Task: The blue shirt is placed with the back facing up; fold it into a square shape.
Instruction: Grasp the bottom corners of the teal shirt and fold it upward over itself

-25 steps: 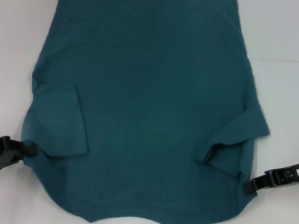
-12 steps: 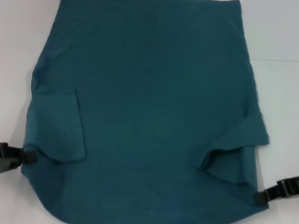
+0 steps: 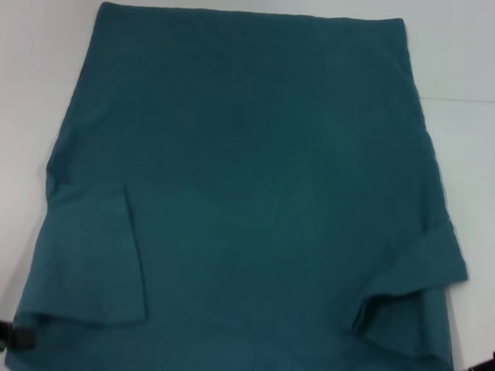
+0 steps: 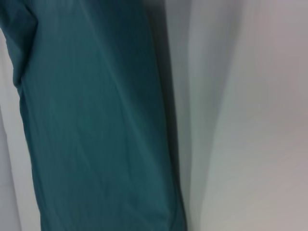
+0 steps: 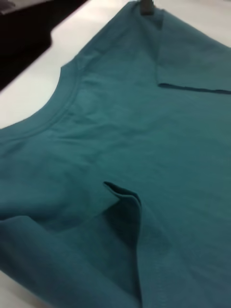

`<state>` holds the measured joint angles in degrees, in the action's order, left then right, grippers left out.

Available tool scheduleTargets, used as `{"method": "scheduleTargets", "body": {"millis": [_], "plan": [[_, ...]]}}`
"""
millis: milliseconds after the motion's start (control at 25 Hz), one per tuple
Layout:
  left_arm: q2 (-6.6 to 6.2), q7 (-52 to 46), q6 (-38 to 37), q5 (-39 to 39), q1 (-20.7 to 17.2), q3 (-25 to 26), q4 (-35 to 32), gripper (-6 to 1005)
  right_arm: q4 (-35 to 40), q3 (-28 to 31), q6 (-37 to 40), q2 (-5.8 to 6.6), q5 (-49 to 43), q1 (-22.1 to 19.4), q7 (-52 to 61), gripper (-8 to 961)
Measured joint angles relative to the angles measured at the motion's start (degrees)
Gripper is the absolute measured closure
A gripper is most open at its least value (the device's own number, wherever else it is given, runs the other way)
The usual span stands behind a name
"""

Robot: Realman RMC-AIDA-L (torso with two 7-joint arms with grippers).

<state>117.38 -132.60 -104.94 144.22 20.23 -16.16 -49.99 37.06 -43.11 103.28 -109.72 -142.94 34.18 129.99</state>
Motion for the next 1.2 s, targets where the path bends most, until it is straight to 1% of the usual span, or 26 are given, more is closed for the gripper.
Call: {"method": "scheduleTargets", "body": {"millis": [160,240,320,480,600,680,760,800,840,880,920,1000,1040,1080,1200], "plan": [[0.08,-0.06,-3.25,2.39,-0.24,-0.06,-0.68,967,-0.01,0.15,1.93,-0.49,0.18,-1.46,-0.39,932],[0.04,0.0,-3.72,2.51,0.22,-0.07,-0.83,967,0.12,1.22,2.04,-0.57,0.5,-1.69,-0.86,932],[-0.17,0.07,-3.1,1.85,1.44,0.03,-0.22,966,0.12,4.01,1.34,-0.42,0.66,-1.36,-1.33,932],[-0.89,-0.7,1.73,0.39,5.49,0.12,2.97,966,0.12,10.13,-2.24,-0.03,1.76,0.84,-1.18,932],[-1.71,-3.61,8.6,-0.17,10.54,0.05,7.32,965,-0.39,13.35,-7.28,0.04,4.51,2.41,0.5,932],[-2.18,-5.54,13.64,-0.22,13.81,-0.17,9.75,965,-0.63,14.29,-11.59,-0.07,6.86,3.35,2.03,932],[-2.34,-6.45,17.7,-0.23,16.47,-0.18,11.19,965,-0.67,14.42,-16.27,-0.51,9.3,4.01,3.22,932],[-2.35,-6.83,19.74,-0.3,17.78,-0.17,11.7,965,-0.68,14.35,-19.17,-0.93,10.64,4.32,3.55,932],[-2.34,-7.31,22.4,-0.4,19.23,-0.15,12.28,965,-0.68,14.24,-22.09,-1.48,11.49,4.67,3.54,932],[-2.3,-7.8,25.4,-0.52,20.54,-0.12,12.77,965,-0.68,14.04,-27.11,-2.44,12.28,5.37,3.34,932],[-2.09,-8.25,28.46,-0.63,21.75,-0.17,13.34,964,-0.68,14.04,-27.11,-2.44,12.28,5.37,3.34,932],[-1.69,-8.72,32.6,-1.0,23.31,-0.21,14.23,964,-0.72,13.34,-33.65,-3.63,12.41,6.26,3.16,932],[-1.4,-8.81,35.48,-1.35,24.24,-0.3,14.92,964,-0.76,12.38,-38.68,-4.35,12.45,7.03,3.07,932],[-1.08,-8.77,38.11,-1.62,25.1,-0.42,15.7,964,-0.76,12.38,-38.68,-4.35,12.45,7.03,3.07,933],[-0.13,-8.3,45.17,-1.99,27.24,-1.39,17.89,964,-0.77,9.87,-45.89,-5.26,12.5,8.62,2.62,933]]}}
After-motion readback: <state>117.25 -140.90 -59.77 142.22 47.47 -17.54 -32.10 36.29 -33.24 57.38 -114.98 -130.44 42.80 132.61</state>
